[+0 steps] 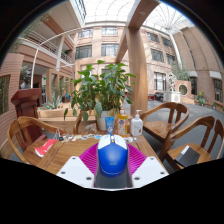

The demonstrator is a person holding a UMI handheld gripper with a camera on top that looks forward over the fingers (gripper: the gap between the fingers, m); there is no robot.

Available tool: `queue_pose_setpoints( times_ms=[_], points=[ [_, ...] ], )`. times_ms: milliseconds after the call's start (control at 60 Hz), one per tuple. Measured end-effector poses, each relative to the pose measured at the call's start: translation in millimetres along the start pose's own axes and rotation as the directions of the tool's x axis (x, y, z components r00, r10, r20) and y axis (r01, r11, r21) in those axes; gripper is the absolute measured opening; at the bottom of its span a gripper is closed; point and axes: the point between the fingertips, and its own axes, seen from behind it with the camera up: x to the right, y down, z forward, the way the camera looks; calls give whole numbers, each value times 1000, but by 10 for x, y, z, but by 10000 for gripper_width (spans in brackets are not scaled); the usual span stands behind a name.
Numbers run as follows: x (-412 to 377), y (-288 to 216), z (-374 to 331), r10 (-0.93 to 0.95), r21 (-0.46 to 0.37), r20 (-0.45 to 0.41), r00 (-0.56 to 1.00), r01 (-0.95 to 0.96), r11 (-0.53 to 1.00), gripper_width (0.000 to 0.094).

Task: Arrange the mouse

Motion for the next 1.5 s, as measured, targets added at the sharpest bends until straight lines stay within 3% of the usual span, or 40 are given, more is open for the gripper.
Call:
queue_pose_setpoints(
  times_ms=[100,267,567,683,800,833,1183,1500],
  points=[
    [40,84,555,-8,-38,-22,1000,7,999,363],
    [74,1022,1288,-27,-254,-42,999,15,967,367],
    [70,1890,1506,3,-435,-52,999,-26,900,476],
    [61,1845,1460,-2,-443,-47,999,-19,896,584],
    [18,1627,1290,-17,-435,-44,999,-4,900,867],
    [18,1528,1211,-26,-429,-46,999,4,903,836],
    [-177,560,43,-72,-369,-59,996,45,928,856],
    [-276,338,-788,-114,-337,-51,992,91,937,853]
  ],
)
